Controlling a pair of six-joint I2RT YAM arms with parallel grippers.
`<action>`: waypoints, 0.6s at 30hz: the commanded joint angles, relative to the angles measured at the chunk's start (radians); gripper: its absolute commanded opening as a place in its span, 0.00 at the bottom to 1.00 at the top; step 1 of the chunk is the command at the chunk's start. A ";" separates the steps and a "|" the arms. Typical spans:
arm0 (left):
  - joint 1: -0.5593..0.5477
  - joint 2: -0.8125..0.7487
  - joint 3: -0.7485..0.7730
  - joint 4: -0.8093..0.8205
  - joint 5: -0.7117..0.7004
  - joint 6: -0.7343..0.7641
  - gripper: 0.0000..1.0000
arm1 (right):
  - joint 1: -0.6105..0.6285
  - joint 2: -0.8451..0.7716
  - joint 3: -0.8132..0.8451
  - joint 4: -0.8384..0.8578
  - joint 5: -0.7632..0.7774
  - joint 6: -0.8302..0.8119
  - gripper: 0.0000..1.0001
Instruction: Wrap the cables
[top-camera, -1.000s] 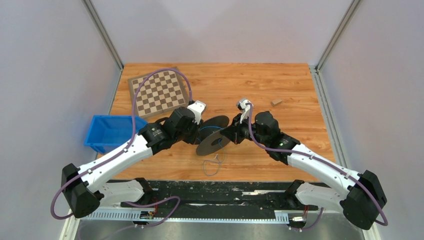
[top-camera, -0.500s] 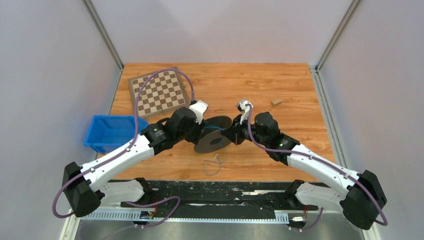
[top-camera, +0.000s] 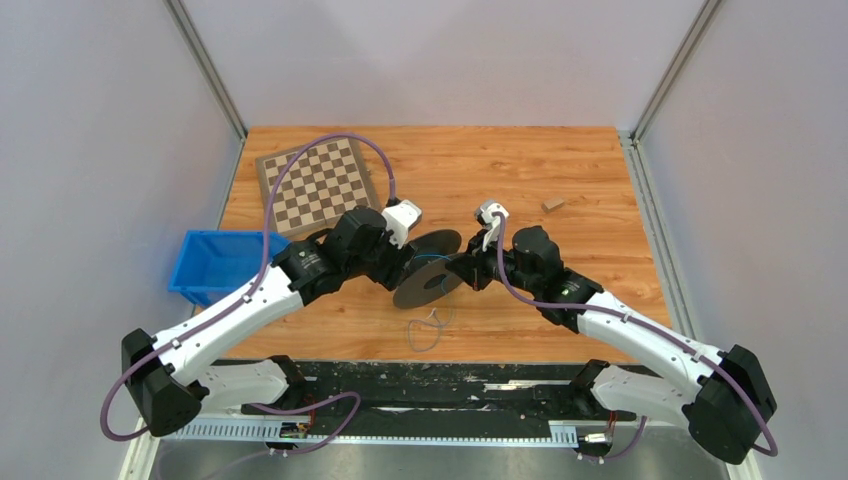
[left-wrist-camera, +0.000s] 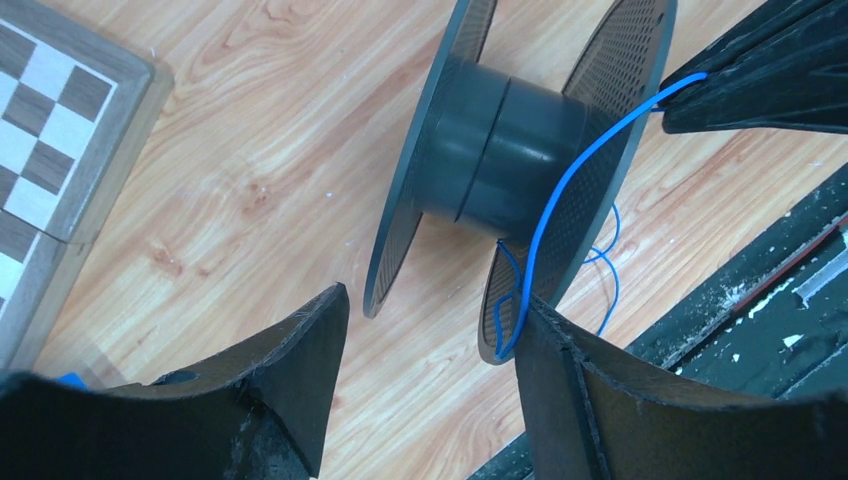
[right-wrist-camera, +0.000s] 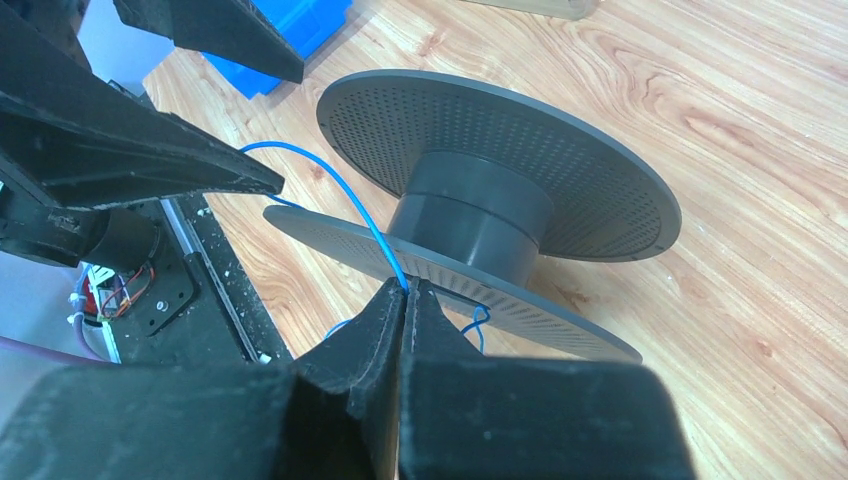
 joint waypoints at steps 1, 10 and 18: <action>0.012 -0.009 0.057 -0.012 0.047 0.058 0.68 | -0.006 -0.025 0.009 0.019 0.001 -0.029 0.00; 0.036 0.008 0.040 0.039 0.112 0.105 0.65 | -0.011 -0.034 0.003 0.019 -0.004 -0.057 0.00; 0.124 0.017 0.050 0.079 0.279 0.157 0.64 | -0.013 -0.035 0.004 0.017 -0.008 -0.084 0.00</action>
